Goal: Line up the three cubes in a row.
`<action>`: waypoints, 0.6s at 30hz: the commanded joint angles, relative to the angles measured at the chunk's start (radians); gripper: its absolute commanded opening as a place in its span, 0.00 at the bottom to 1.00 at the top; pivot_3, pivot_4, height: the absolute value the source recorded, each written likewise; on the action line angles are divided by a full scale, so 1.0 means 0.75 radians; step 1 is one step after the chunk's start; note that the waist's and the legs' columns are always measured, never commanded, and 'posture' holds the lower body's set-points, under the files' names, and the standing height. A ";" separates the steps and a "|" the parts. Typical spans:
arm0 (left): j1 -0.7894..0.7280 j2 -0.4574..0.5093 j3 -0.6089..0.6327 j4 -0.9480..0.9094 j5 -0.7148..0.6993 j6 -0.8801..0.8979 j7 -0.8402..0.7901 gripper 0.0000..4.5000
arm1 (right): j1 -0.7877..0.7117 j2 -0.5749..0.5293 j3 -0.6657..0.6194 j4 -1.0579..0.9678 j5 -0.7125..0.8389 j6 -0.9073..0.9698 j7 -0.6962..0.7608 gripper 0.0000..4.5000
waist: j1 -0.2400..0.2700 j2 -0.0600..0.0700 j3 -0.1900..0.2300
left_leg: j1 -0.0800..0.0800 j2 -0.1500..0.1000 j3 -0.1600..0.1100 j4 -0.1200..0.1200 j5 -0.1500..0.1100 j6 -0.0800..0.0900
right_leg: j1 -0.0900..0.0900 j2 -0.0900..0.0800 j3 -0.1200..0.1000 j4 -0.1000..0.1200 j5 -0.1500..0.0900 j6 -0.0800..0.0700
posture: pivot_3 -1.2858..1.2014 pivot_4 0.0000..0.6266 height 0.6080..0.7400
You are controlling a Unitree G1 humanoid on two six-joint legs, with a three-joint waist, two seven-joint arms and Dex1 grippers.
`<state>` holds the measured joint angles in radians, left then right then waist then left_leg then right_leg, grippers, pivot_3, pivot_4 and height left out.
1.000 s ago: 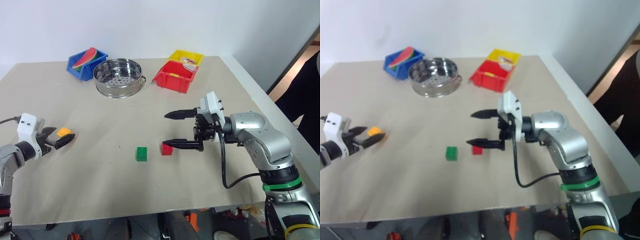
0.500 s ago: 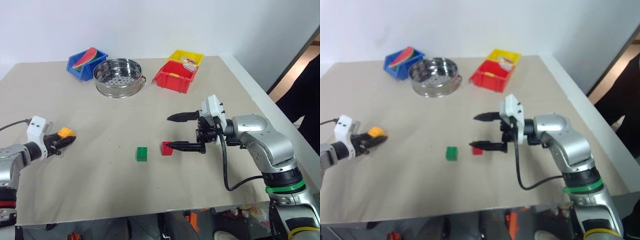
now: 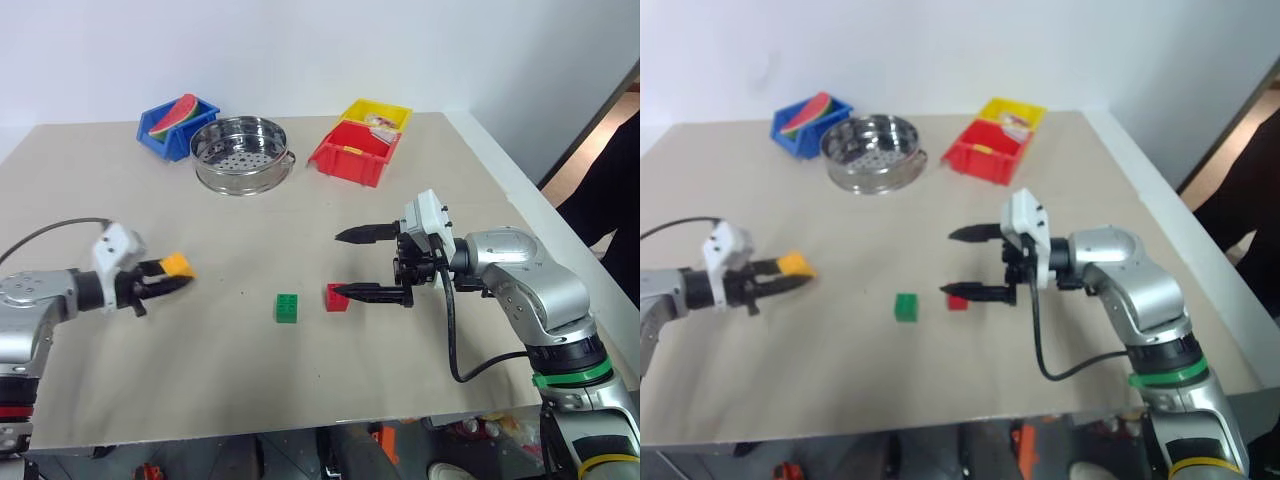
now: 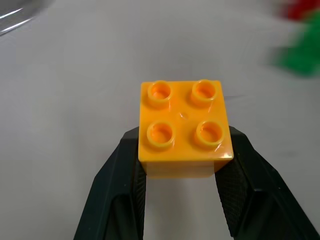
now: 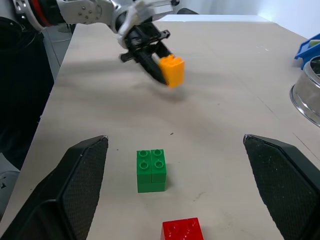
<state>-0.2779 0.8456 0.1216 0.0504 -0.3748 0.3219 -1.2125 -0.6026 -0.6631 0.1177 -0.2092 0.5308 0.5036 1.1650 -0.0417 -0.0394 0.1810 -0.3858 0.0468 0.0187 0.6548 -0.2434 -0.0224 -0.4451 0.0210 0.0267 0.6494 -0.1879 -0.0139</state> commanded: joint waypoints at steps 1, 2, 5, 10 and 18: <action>-0.020 -0.003 -0.081 -0.107 -0.031 -0.037 -0.108 0.29 | -0.037 -0.019 -0.035 -0.005 0.010 -0.011 0.024 1.00 | -0.002 0.000 0.000 | 0.000 0.000 0.000 0.000 0.000 0.000 | 0.000 0.000 0.000 0.000 0.000 0.000 | 0.52 0.24 1.00; -0.031 -0.011 -0.114 -0.119 -0.025 -0.048 -0.132 0.29 | -0.039 -0.020 -0.034 -0.004 0.008 -0.010 0.027 1.00 | -0.002 0.000 0.000 | 0.000 0.000 0.000 0.000 0.000 0.000 | 0.000 0.001 0.000 0.000 0.000 0.000 | 0.52 0.24 1.00; -0.057 -0.024 -0.182 -0.084 0.007 -0.086 -0.179 0.29 | -0.045 -0.021 -0.032 -0.002 0.005 -0.010 0.030 1.00 | -0.001 0.000 0.000 | 0.001 0.001 -0.001 0.000 0.000 0.000 | 0.000 0.003 0.000 0.000 0.000 0.000 | 0.52 0.24 1.00; -0.097 -0.038 -0.234 0.019 0.051 -0.162 -0.224 0.29 | -0.042 -0.027 -0.035 -0.013 0.002 -0.002 0.023 1.00 | -0.003 0.000 0.000 | 0.001 0.002 -0.001 0.000 0.000 0.000 | 0.000 0.005 0.000 0.000 0.000 0.000 | 0.52 0.24 1.00; -0.118 -0.047 -0.276 0.128 0.104 -0.254 -0.269 0.29 | -0.016 -0.044 -0.047 -0.041 0.011 0.016 0.007 1.00 | -0.002 0.000 0.000 | 0.000 0.002 -0.001 0.000 0.000 0.000 | 0.000 0.004 0.000 0.000 0.000 0.000 | 0.52 0.24 1.00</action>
<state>-0.3490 0.8075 -0.0843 0.1479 -0.3070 0.1567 -1.4028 -0.6065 -0.6839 0.1175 -0.1993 0.5261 0.5170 1.1731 -0.0429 -0.0394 0.1810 -0.3855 0.0482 0.0180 0.6549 -0.2435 -0.0220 -0.4452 0.0239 0.0269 0.6496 -0.1879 -0.0142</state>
